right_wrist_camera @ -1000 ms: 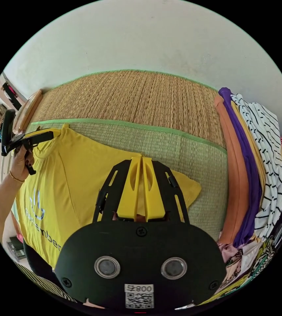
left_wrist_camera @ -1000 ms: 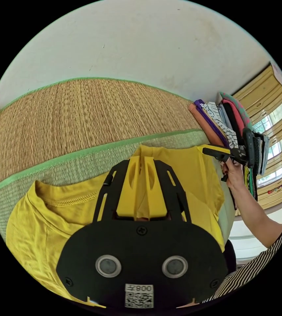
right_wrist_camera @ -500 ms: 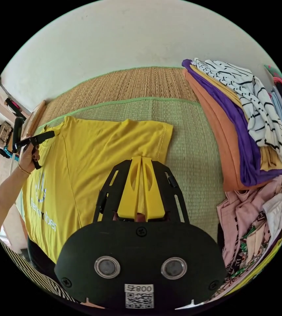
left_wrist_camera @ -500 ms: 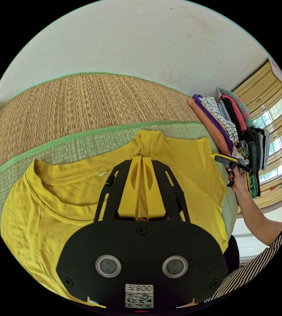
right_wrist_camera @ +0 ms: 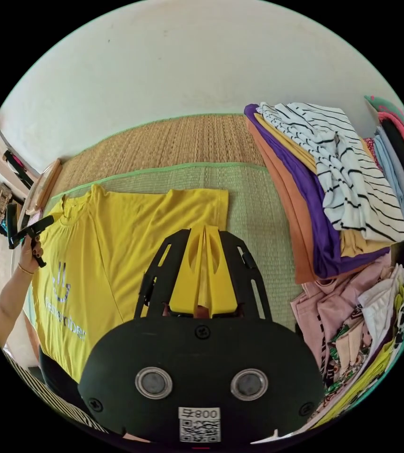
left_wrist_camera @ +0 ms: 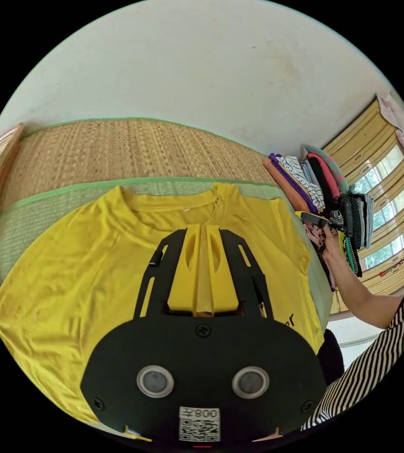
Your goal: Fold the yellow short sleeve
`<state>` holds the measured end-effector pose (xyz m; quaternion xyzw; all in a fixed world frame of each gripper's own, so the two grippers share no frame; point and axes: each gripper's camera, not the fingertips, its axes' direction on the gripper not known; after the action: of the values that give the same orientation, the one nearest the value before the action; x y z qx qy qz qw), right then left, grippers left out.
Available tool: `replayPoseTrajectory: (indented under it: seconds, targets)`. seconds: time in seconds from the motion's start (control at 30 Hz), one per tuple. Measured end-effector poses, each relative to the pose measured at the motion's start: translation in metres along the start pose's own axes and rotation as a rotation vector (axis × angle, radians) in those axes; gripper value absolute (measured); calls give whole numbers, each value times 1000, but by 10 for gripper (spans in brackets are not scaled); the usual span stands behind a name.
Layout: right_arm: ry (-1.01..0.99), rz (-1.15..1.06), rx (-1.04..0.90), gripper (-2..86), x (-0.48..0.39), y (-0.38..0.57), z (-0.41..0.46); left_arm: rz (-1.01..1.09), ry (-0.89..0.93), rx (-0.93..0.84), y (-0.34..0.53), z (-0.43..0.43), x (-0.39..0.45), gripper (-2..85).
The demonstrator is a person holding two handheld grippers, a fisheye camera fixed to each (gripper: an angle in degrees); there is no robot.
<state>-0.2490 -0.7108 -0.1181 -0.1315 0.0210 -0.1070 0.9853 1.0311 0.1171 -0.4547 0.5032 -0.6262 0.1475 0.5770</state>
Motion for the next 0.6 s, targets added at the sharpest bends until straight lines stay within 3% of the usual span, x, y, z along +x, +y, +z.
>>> replayPoseTrajectory:
  seconds: [0.3, 0.47, 0.6]
  targets:
    - [-165, -224, -29, 1, -127, -48, 30, -339, -302, 46, 165, -122, -127, 8]
    - [-76, -242, -91, 0, -165, -71, 70, -426, -188, 102, 228, -144, -160, 4]
    - [-91, -230, -101, -1, -157, -73, 65, -401, -250, 160, 299, -197, -159, 4]
